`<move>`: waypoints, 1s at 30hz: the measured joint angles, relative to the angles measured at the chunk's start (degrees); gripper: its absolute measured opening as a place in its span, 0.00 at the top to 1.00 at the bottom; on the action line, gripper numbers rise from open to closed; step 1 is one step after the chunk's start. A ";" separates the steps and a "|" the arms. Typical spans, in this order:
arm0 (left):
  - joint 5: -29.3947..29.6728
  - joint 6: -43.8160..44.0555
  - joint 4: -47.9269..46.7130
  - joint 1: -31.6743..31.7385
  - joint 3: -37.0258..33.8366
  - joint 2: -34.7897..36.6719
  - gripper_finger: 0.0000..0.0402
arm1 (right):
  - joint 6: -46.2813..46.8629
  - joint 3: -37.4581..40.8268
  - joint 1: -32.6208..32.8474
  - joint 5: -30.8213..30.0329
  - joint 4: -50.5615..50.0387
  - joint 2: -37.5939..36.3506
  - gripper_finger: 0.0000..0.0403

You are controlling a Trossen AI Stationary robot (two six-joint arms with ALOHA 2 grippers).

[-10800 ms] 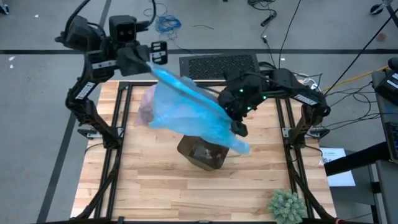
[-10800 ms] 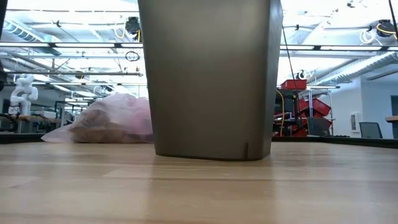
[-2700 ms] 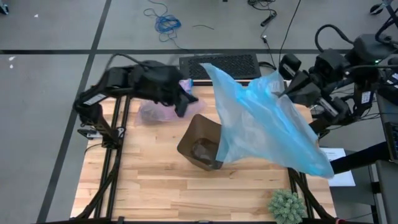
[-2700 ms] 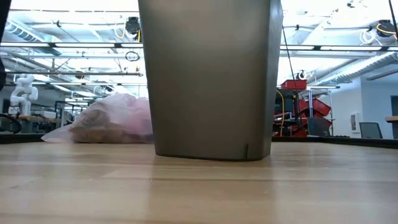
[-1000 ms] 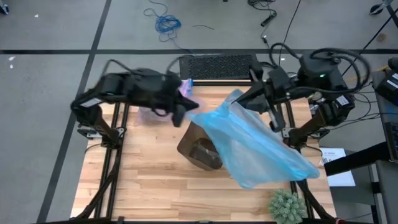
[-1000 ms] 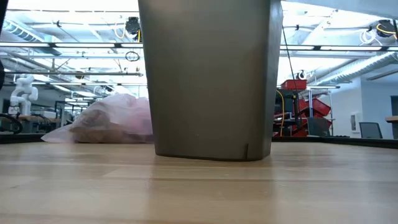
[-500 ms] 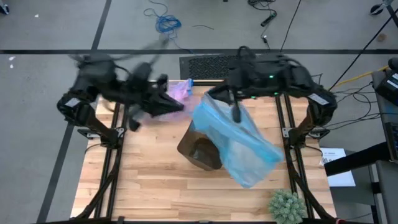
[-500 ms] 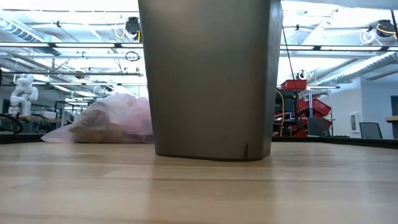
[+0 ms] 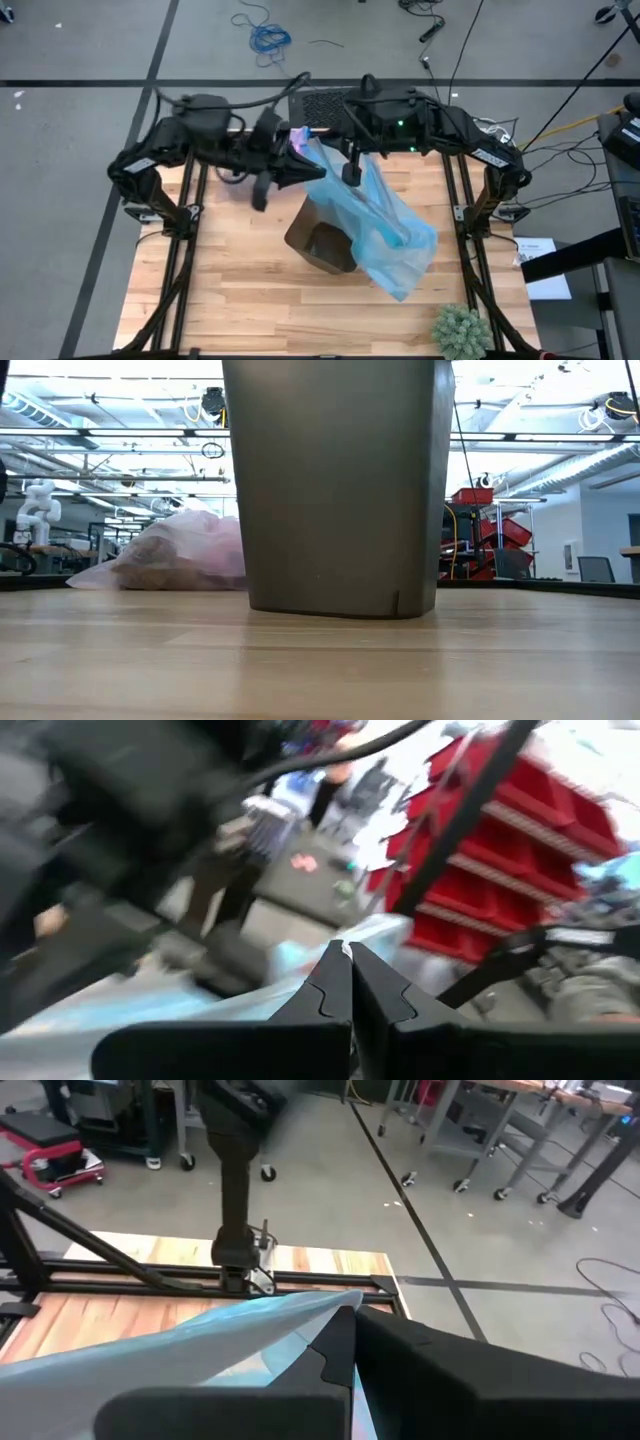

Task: Place trash/remove bag and relplace
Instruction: Insert the new trash bag into the trash bin

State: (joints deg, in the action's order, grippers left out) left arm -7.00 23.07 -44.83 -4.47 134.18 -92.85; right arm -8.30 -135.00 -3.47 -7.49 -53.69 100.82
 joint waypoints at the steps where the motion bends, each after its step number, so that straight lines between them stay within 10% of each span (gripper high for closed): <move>1: 0.05 0.19 -1.25 0.40 -0.04 -0.07 1.00 | -0.38 0.00 0.32 -0.01 0.15 0.00 1.00; 30: -4.92 0.49 -10.19 7.95 0.09 -4.15 1.00 | -4.84 0.04 1.60 -1.68 -2.35 1.68 1.00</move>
State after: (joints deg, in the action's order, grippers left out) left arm -11.92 23.55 -55.02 3.47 134.28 -97.00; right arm -13.14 -134.96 -1.87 -9.17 -56.04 102.50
